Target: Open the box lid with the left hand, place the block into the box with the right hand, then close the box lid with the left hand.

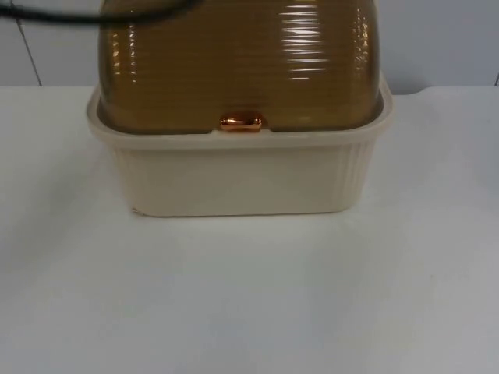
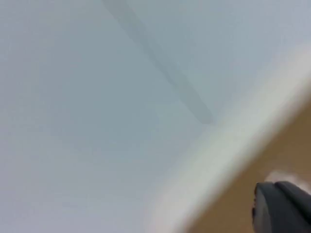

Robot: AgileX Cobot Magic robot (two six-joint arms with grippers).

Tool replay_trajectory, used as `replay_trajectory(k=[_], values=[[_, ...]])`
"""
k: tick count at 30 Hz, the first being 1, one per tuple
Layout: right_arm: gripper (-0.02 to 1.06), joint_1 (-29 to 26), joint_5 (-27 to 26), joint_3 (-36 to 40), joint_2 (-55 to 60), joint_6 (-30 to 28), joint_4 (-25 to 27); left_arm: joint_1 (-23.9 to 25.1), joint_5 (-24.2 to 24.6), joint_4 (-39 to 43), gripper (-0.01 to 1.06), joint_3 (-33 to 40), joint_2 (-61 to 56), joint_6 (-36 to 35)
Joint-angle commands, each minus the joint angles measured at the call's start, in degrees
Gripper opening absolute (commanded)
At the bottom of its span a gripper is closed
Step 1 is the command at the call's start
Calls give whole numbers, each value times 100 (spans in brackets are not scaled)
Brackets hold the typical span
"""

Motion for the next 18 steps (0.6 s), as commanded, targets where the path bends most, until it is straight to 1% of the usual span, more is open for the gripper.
replay_trajectory(k=[1,2,3,4,5,6,7,8,9,10,11,12,14,15,16,17,18], values=[[105,-26,-14,5,-31,27,25,117,-658,-261,0,25,-173,-48],[105,-26,-14,5,-31,27,25,246,-862,-428,0,25,-247,-48],[105,-26,-4,5,-31,28,25,380,-909,-652,0,25,-342,-48],[105,-26,22,5,-31,28,55,586,-811,-1021,0,25,-441,-48],[105,-26,22,5,-31,28,55,586,-811,-1021,0,25,-441,-48],[105,-26,72,5,-31,28,123,1037,-141,-1763,0,25,-587,-48],[105,-26,98,5,-31,28,164,1371,591,-2211,0,25,-671,-48],[105,-26,125,5,-31,28,234,1809,1364,-2732,0,25,-703,-48],[105,-26,148,5,-31,28,309,2242,1968,-3142,0,25,-703,-48],[105,-26,148,5,-31,28,309,2242,1968,-3142,0,25,-703,-48],[105,-26,148,5,-31,28,335,2647,2494,-3142,0,25,-703,-149],[105,-26,148,5,-31,28,335,2918,2697,-3142,0,25,-703,-409],[105,-26,164,5,-31,28,393,3410,2808,-3098,0,25,-712,-1253],[105,-26,164,5,-31,28,393,3610,3039,-2690,0,25,-716,-1768],[105,-26,164,5,-31,28,393,3610,3039,-2690,0,25,-716,-1768],[105,-26,168,5,-31,28,431,3832,3460,-2013,0,-12,-716,-2344],[105,-26,179,5,-31,28,429,4024,3840,-1153,0,-95,-669,-3102]])
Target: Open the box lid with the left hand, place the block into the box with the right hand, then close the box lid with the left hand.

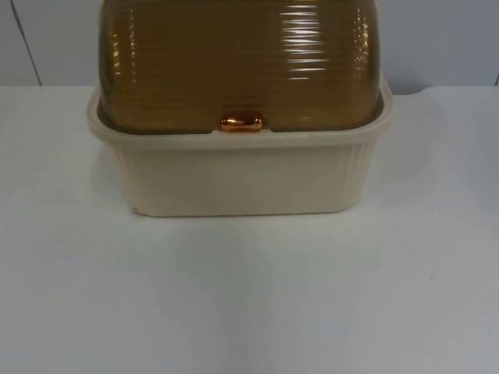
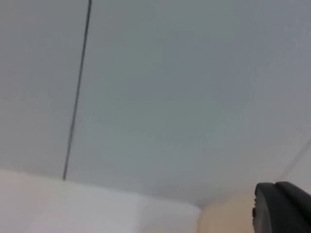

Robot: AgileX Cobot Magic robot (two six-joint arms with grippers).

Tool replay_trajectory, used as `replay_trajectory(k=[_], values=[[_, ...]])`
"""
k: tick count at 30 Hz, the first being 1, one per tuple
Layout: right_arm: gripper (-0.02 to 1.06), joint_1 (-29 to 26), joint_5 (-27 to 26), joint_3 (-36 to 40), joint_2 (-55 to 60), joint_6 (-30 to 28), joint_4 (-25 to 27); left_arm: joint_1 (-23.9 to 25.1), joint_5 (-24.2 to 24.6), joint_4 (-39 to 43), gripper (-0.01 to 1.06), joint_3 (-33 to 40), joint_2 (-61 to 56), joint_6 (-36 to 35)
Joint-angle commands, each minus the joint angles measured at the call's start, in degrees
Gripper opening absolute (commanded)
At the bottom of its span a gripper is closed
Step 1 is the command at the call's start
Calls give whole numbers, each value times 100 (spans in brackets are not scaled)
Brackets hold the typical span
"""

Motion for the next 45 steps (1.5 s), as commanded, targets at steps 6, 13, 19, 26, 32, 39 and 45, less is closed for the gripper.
replay_trajectory(k=[6,13,19,26,32,39,45], values=[[105,-26,22,5,-31,15,33,279,789,4446,0,-405,57,-3363],[105,-26,22,5,-31,15,33,-254,341,6635,0,-575,-120,-4602],[105,-26,73,5,-31,15,37,-610,86,6590,0,-575,-183,-4602],[105,-26,73,5,-31,15,37,-623,87,6354,0,-575,-183,-4661],[105,-26,73,5,-31,15,37,-623,111,6157,29,-575,-183,-4758],[105,-26,62,5,-31,3,22,-623,208,6157,104,-575,-217,-4748],[105,-26,-15,5,-31,3,22,-623,-104,6064,104,-575,-317,-4748]])
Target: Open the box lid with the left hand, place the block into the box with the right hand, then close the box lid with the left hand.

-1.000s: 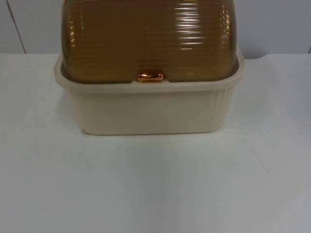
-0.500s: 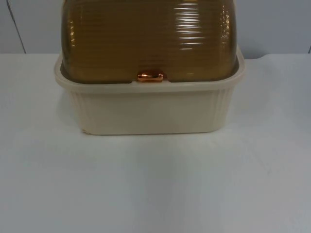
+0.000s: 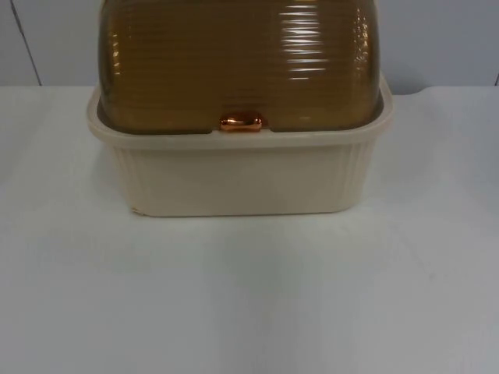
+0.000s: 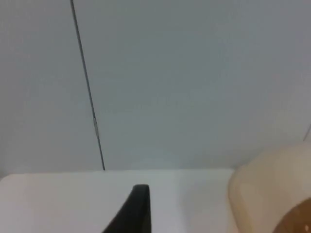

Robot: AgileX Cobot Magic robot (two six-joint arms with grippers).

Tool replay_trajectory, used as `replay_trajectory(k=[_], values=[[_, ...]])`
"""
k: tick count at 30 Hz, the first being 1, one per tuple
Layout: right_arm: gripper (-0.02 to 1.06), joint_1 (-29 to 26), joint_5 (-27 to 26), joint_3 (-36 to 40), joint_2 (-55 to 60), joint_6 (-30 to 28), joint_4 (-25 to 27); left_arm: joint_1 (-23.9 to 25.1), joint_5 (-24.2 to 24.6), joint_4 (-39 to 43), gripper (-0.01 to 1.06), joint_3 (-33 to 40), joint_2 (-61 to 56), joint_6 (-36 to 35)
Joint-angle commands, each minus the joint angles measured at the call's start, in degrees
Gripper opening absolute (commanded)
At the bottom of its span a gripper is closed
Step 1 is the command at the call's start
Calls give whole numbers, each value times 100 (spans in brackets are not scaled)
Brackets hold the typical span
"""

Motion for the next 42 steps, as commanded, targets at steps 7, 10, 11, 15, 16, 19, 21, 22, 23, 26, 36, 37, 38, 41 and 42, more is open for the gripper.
replay_trajectory(k=[7,10,11,15,16,19,21,22,23,26,36,37,38,41,42], values=[[105,-26,-227,5,-31,175,11,-27,-234,-389,104,-40,-347,-22],[105,-26,-159,5,-31,149,-52,-27,-74,-465,104,-40,-347,-22],[105,-26,-82,5,-31,149,-159,-27,-44,-423,104,-40,-347,-22],[105,-26,64,5,-43,149,-629,-27,-18,-309,104,-40,-423,-22],[105,-26,49,5,-64,149,-816,-27,-5,-237,104,-40,-485,-22],[105,-26,36,5,-176,149,-1010,-27,-6,10,104,-40,-681,-22],[105,36,50,5,-339,149,-1089,-27,58,45,104,-40,-940,-22],[105,125,98,5,-466,149,-1231,-27,135,89,104,-30,-1118,-22],[105,201,151,5,-579,209,-1348,-27,266,152,104,-30,-1305,-22],[105,415,319,5,-953,284,-1348,-27,672,240,104,-30,-1724,-22],[105,557,1780,-250,-3115,1071,-2251,-27,2096,1944,104,-30,-4208,-1507],[105,557,2021,-353,-3471,1071,-2338,-27,2298,2036,104,-30,-4476,-1603],[105,557,2160,-446,-3727,1071,-2336,-27,2491,2047,104,-45,-4804,-1604],[105,569,2494,-706,-4204,1110,-2388,-27,2761,2037,104,-105,-5568,-1810],[105,569,2494,-706,-4204,1110,-2388,-27,2761,2037,104,-105,-5568,-1810]])
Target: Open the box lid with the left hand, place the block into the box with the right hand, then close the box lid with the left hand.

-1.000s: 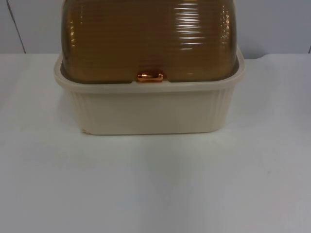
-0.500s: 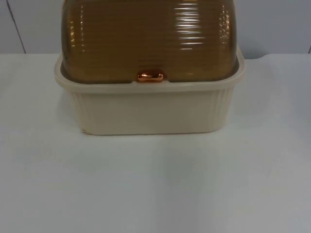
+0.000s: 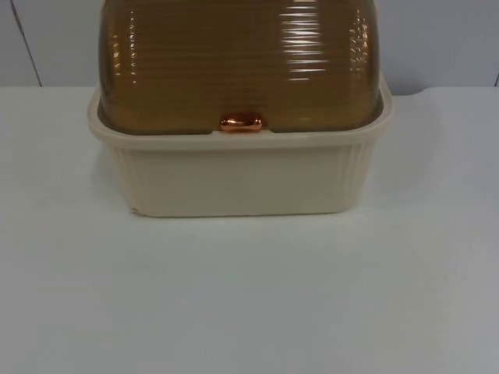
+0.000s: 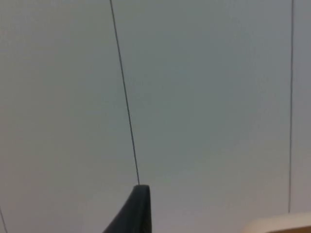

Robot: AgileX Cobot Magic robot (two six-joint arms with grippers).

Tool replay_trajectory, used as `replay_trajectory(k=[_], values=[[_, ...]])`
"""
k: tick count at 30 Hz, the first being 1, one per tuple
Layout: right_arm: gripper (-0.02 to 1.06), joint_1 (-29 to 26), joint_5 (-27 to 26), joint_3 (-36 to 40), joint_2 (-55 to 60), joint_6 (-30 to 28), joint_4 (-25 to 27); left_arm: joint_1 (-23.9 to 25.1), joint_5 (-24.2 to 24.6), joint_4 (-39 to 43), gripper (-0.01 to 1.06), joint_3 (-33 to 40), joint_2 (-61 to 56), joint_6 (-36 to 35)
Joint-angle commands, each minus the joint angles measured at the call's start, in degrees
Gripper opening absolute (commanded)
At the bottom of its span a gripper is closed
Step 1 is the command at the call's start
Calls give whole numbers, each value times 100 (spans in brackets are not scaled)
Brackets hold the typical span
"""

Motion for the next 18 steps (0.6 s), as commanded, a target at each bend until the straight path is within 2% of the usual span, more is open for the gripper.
replay_trajectory(k=[1,4,5,7,10,12,14,15,17,18], values=[[105,32,275,-153,-258,39,-74,-27,407,66,104,-175,-465,-218],[105,32,952,-650,-670,-104,98,-27,1210,225,104,-711,-786,-218],[105,32,952,-650,-670,-104,98,-27,1210,225,104,-711,-786,-218],[105,21,1243,-959,-867,-436,275,-27,1574,261,104,-1247,-885,-218],[105,21,1537,-1427,-1164,-448,312,-17,1748,381,104,-2021,-939,-218],[105,34,1595,-1581,-1233,-461,367,-17,1854,432,104,-2289,-939,-218],[105,107,1746,-1920,-1441,-461,587,-17,2280,457,104,-2828,-939,-362],[105,107,1746,-1920,-1441,-461,587,-17,2280,457,104,-2828,-939,-362],[105,203,1871,-2136,-1580,-483,757,-17,2747,457,104,-3172,-962,-365],[105,225,1871,-2201,-1682,-566,851,-17,2763,457,104,-3278,-1017,-365]])
